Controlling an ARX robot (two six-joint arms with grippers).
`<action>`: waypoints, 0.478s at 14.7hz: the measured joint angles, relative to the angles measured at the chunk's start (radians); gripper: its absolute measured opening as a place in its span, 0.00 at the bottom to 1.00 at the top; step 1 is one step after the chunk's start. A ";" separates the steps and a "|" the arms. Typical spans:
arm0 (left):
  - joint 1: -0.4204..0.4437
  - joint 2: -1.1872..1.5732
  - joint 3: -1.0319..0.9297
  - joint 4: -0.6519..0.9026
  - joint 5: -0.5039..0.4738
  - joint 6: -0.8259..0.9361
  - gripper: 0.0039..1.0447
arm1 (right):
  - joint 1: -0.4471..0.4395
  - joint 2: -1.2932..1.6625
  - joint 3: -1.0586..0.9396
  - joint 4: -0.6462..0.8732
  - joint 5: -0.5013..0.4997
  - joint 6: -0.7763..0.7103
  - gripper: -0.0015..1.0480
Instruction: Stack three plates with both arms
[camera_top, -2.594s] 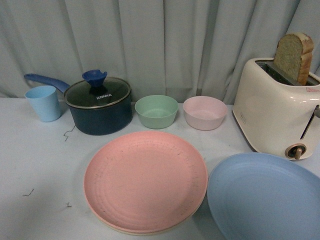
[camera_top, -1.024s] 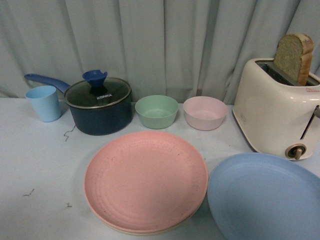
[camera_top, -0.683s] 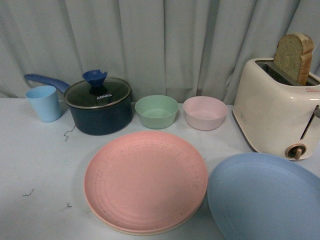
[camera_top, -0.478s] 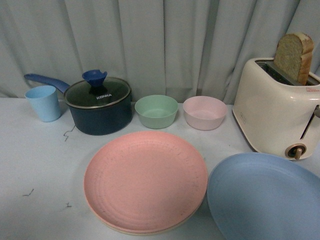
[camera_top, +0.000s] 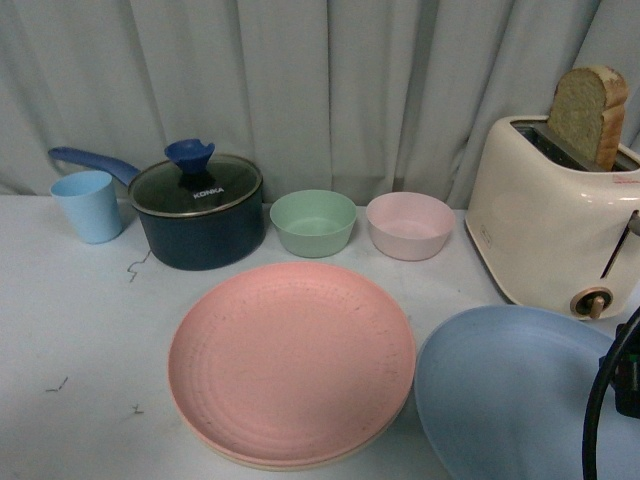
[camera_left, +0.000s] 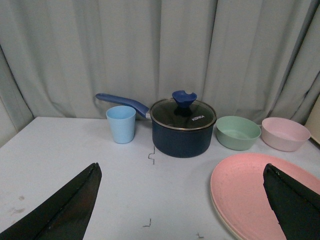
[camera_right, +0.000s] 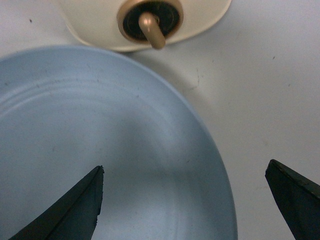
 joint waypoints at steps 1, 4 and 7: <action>0.000 0.000 0.000 0.000 0.000 0.000 0.94 | 0.002 0.021 0.000 -0.006 0.003 0.004 0.94; 0.000 0.000 0.000 0.000 0.000 0.000 0.94 | 0.003 0.043 -0.004 0.023 0.005 0.010 0.94; 0.000 0.000 0.000 0.000 0.000 0.000 0.94 | -0.043 0.099 -0.026 0.050 -0.014 0.012 0.90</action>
